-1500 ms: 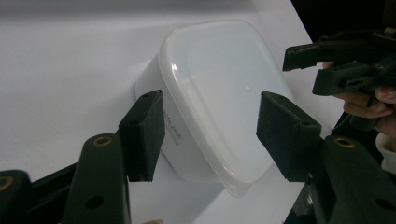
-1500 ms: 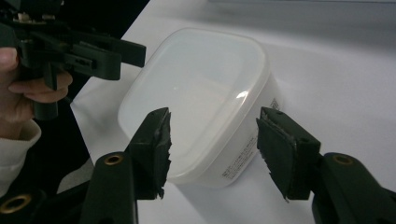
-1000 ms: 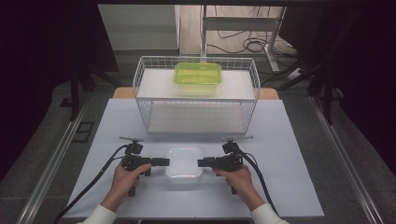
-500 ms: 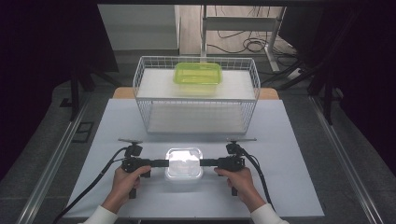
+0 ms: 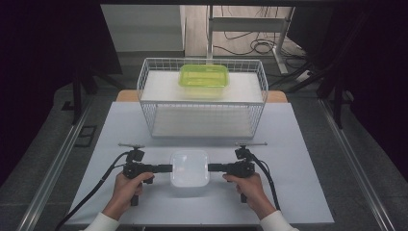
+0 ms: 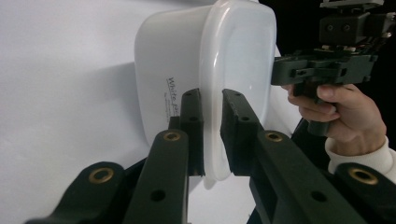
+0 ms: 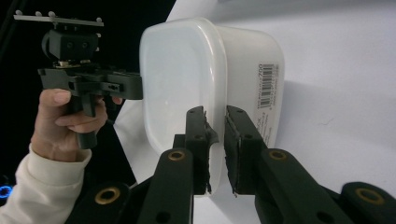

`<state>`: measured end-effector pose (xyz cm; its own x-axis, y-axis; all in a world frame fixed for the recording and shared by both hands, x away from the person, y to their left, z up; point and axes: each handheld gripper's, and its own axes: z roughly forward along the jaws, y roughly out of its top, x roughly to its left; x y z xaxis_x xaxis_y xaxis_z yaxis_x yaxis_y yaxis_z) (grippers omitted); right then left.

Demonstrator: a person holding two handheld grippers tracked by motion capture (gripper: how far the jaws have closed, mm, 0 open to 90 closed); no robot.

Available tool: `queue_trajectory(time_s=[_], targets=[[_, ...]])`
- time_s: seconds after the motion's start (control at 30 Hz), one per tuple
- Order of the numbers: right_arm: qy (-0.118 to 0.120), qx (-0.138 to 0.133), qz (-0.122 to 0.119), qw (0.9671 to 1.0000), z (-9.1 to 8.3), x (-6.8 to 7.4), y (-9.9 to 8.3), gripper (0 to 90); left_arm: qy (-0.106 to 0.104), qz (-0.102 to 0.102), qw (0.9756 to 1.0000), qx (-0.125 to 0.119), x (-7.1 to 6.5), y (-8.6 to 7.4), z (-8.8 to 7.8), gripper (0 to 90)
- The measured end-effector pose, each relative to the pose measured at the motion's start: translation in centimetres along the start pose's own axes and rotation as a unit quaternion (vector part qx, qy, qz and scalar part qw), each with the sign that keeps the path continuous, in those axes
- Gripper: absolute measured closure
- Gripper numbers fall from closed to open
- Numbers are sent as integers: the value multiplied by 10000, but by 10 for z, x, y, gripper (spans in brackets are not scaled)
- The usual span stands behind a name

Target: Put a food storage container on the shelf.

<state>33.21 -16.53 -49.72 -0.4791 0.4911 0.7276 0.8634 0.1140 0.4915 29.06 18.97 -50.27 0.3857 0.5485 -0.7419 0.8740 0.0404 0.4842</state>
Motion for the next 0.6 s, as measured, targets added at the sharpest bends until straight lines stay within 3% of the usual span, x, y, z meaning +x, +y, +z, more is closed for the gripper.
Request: queue_trajectory(time_s=[0.27, 0.6], targets=[[21, -63, -187, 9998, -2, 4, 1, 795, -2, 85, 9999, -73, -5, 1, -5, 801], [66, -275, -586, 9979, -12, 18, 6, 795, 42, 464, 9986, -253, -22, 6, -14, 801]])
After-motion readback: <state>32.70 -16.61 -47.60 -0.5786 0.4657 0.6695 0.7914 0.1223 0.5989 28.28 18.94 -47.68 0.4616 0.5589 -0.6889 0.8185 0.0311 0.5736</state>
